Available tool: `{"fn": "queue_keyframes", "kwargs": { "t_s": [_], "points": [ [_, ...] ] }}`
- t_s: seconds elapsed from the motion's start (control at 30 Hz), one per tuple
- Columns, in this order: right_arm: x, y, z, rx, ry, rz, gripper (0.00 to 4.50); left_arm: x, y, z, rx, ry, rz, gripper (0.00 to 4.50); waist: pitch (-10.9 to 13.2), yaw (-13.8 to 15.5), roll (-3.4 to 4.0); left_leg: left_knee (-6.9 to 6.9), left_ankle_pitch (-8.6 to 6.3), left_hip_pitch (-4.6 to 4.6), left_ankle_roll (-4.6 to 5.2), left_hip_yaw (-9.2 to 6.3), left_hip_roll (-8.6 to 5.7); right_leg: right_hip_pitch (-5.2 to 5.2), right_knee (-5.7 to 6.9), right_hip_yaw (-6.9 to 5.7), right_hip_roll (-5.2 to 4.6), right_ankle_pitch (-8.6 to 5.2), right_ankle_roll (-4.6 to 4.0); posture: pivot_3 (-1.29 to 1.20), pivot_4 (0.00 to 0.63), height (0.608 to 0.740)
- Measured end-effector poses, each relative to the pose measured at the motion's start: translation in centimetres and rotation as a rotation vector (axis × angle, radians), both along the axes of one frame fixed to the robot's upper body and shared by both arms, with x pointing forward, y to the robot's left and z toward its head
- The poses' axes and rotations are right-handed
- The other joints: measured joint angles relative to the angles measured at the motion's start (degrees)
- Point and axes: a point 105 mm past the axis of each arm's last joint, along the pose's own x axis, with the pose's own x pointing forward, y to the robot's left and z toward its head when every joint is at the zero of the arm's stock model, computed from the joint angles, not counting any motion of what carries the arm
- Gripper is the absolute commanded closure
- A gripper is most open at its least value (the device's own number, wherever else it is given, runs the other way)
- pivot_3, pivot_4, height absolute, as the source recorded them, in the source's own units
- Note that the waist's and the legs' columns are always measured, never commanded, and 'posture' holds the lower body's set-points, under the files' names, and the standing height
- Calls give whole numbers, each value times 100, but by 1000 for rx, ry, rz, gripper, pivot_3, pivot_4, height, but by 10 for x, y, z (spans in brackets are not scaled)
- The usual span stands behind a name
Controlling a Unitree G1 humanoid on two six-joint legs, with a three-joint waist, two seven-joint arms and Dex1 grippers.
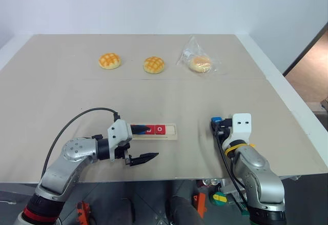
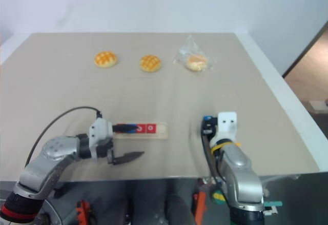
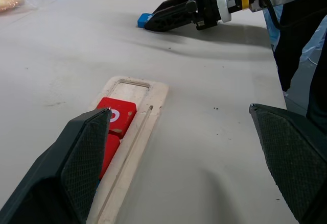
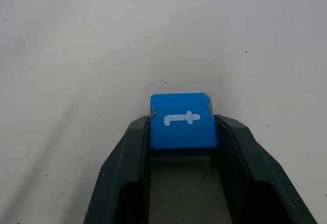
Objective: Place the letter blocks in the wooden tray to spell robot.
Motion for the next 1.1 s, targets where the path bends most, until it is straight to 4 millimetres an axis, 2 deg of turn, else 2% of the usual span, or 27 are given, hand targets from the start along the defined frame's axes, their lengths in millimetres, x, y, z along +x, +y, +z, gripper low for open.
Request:
{"fn": "queue_keyframes", "kwargs": {
  "t_s": [0.07, 0.17, 0.2, 0.23, 0.4, 0.53, 0.73, 0.8, 0.97, 1.0, 1.1],
  "points": [
    [0, 2, 1, -7, 1, 43, 3281, 0, 0, 0, 0, 0, 0, 0, 0, 0, 1, 0, 0, 0, 0, 1, 0, 0, 0, 1, 0, 0, 0, 0, 150, 740],
    [-3, 18, 5, -27, 6, 238, 3281, 0, 0, 0, 1, 1, 0, 0, 1, -5, 2, 0, 0, 0, 0, 2, 1, -1, 0, 1, 2, 0, 0, 0, 150, 740],
    [-5, 30, 10, -28, 3, 376, 3281, 0, 0, 0, 1, 1, 0, 0, 3, -4, 4, -1, 0, 0, 1, 2, 1, -2, 0, 2, 4, 1, 0, 0, 150, 740],
    [-5, 35, 14, -33, -5, 431, 3281, 0, 0, 0, 1, 1, 0, 0, 3, -5, 4, -1, 0, 1, 1, 0, 2, 0, 0, 0, 5, 1, -1, 0, 150, 740],
    [-17, 66, 35, -196, -9, 958, 3281, 2, 1, -1, 4, 7, -3, 0, 4, -3, 4, 6, 3, 10, 5, -2, 2, 11, -1, -6, 6, 4, 0, 0, 150, 740],
    [-15, 72, 26, -248, 42, 1191, 3281, 1, 0, -1, 7, 8, -13, 0, 5, 0, 4, 7, 3, 10, 5, -5, 0, 12, -1, -7, 6, 4, 0, 0, 150, 740],
    [0, 63, 23, -349, 78, 1334, 3281, 1, 2, -2, 7, 11, -2, 0, 5, 0, 4, 8, 3, 9, 5, -6, 1, 13, -2, -7, 5, 6, 0, 0, 150, 740],
    [5, 57, 15, -381, 101, 1374, 3281, -1, 3, -3, 4, 14, 20, 0, 5, 1, 4, 7, 3, 8, 5, -8, 1, 12, -2, -8, 5, 5, 0, 0, 150, 740],
    [3, 51, 9, -394, 116, 1414, 3281, -2, 7, -4, 15, 12, 39, 0, 5, 4, 5, 10, 3, 8, 5, -6, 0, 14, -1, -7, 2, 8, -1, 0, 150, 740],
    [2, 50, 8, -397, 119, 1424, 2781, -3, 7, -4, 19, 13, 40, 0, 5, 4, 5, 10, 3, 11, 5, -6, 0, 16, -1, -6, 1, 8, -1, 0, 150, 740],
    [1, 48, 6, -407, 117, 1436, 2781, -3, 6, -3, 18, 6, 43, 0, 5, 3, 5, 11, 3, 14, 5, -7, 1, 19, 0, -7, 2, 9, -2, 0, 150, 740]
  ]
}}
